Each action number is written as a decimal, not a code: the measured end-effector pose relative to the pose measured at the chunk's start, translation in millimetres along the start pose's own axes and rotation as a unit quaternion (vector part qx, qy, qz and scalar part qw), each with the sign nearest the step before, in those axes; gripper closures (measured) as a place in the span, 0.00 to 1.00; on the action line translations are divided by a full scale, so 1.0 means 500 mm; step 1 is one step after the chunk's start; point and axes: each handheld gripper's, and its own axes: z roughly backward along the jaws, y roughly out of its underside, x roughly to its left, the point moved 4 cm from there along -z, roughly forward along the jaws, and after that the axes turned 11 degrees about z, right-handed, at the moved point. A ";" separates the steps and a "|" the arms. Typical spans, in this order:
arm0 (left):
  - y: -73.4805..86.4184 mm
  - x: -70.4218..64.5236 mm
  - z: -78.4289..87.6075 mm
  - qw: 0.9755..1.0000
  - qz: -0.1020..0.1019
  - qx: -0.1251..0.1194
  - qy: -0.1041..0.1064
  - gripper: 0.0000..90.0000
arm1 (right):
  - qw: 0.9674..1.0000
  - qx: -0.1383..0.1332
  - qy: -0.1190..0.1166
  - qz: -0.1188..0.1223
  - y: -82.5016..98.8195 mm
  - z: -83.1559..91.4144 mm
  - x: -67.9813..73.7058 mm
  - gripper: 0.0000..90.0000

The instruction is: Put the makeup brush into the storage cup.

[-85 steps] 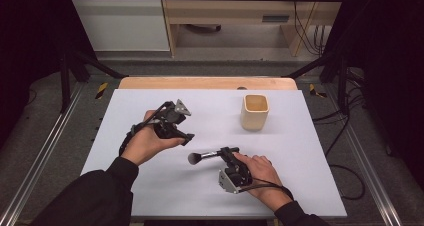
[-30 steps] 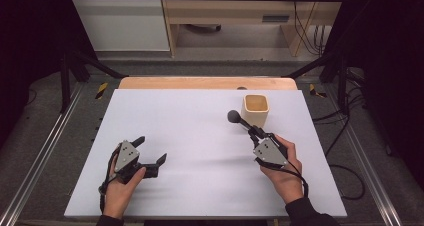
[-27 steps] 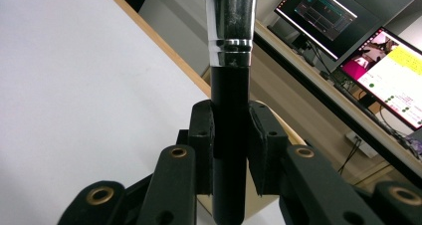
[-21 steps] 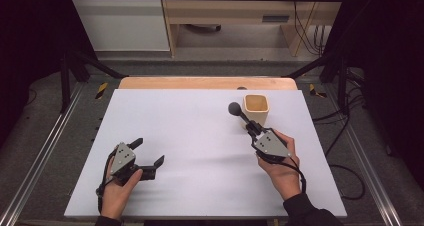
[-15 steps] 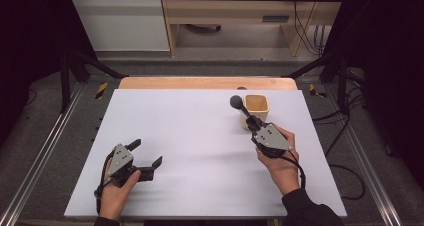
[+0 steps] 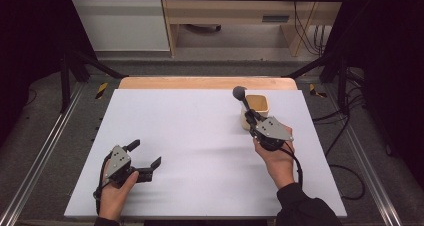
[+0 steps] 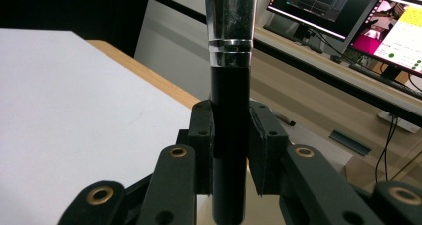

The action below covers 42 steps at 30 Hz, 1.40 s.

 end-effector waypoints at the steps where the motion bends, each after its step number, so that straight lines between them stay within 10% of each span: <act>1: 0.000 0.000 0.000 1.000 0.000 0.000 0.001 0.04 | 1.000 -0.001 0.000 -0.003 -0.001 -0.001 -0.003 0.83; 42: 0.005 0.002 0.004 1.000 0.008 -0.017 0.023 0.04 | 0.998 -0.008 0.031 -0.058 -0.006 -0.041 -0.074 0.83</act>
